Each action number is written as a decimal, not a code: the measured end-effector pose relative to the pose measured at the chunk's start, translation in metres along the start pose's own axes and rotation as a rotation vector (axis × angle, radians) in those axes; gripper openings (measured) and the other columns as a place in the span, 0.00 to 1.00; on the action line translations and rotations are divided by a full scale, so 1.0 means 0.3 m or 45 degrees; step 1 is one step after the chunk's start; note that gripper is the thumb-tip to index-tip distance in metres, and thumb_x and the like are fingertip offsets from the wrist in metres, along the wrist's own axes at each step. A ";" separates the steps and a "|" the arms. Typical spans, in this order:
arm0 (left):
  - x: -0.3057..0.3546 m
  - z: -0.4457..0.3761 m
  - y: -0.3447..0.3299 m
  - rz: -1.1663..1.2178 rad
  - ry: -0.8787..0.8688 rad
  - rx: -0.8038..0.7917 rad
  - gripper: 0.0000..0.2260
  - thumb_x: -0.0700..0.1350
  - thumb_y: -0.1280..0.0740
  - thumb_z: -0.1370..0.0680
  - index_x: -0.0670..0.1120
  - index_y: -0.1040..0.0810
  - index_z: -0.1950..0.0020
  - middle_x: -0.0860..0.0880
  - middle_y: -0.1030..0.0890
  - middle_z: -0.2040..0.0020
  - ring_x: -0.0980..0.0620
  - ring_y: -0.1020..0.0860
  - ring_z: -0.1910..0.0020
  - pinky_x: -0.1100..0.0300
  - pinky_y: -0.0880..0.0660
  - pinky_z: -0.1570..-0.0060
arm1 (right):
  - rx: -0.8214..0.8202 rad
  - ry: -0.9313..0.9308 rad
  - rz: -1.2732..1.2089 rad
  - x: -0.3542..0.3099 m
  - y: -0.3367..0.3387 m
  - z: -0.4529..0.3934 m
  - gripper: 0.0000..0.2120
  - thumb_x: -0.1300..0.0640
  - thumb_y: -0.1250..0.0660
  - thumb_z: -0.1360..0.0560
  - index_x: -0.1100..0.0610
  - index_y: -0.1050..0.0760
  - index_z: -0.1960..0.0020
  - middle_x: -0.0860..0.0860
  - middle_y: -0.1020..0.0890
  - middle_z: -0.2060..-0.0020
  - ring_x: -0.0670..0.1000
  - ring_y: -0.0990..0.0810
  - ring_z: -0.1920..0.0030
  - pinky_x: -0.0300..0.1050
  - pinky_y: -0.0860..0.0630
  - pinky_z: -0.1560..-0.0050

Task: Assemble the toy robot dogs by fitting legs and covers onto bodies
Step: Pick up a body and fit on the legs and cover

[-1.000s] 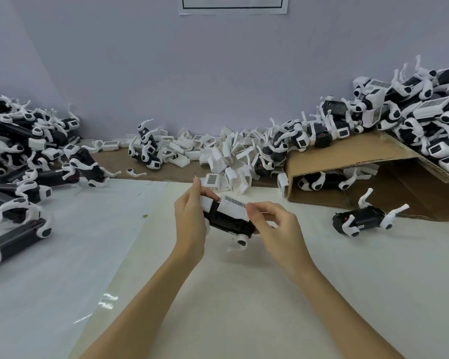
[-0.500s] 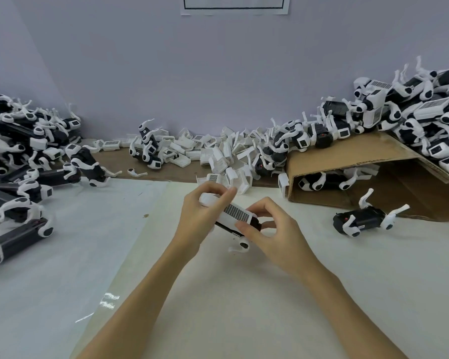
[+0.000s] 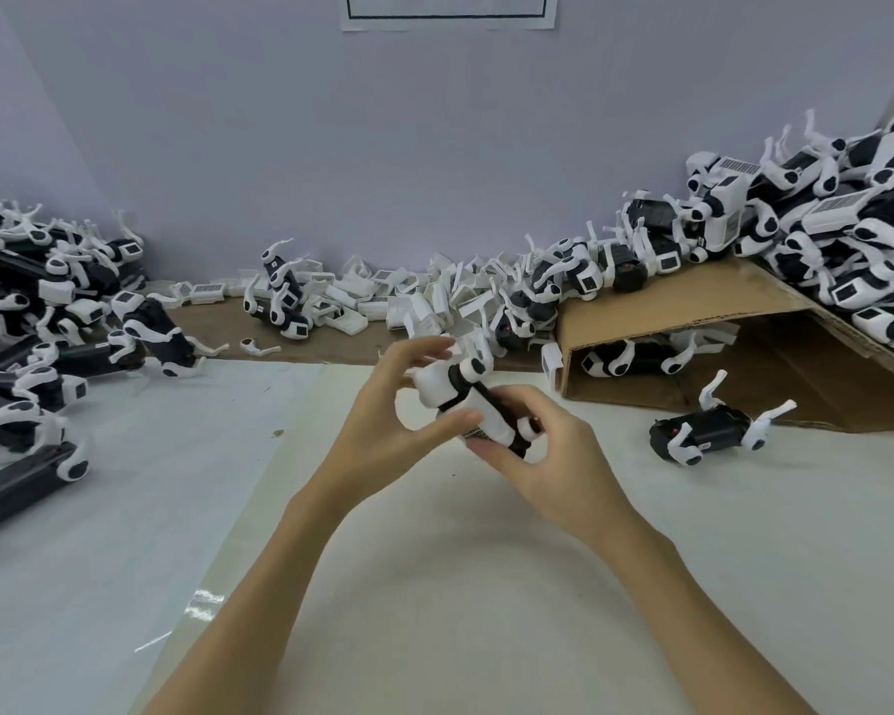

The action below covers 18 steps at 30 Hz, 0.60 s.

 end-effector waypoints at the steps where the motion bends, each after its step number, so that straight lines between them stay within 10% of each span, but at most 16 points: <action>1: -0.003 0.000 0.003 0.009 0.046 -0.061 0.23 0.55 0.22 0.23 0.59 0.24 0.30 0.58 0.19 0.36 0.54 0.22 0.33 0.71 0.29 0.39 | 0.049 0.057 0.105 0.007 0.001 -0.002 0.17 0.48 0.22 0.25 0.47 0.20 0.38 0.41 0.17 0.49 0.46 0.20 0.48 0.34 0.26 0.48; 18: -0.026 0.010 -0.020 -0.111 0.014 -0.149 0.14 0.58 0.25 0.21 0.56 0.20 0.38 0.57 0.16 0.45 0.49 0.20 0.43 0.57 0.26 0.41 | 0.039 0.164 0.303 0.048 0.000 -0.011 0.16 0.39 0.32 0.20 0.49 0.21 0.40 0.39 0.20 0.52 0.44 0.25 0.49 0.31 0.31 0.51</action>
Point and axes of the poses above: each hand's wrist, its own z-axis away from the middle knuckle, its own y-axis out of the back of the hand, x = y × z, the point moved 1 cm from there along -z, towards the middle knuckle
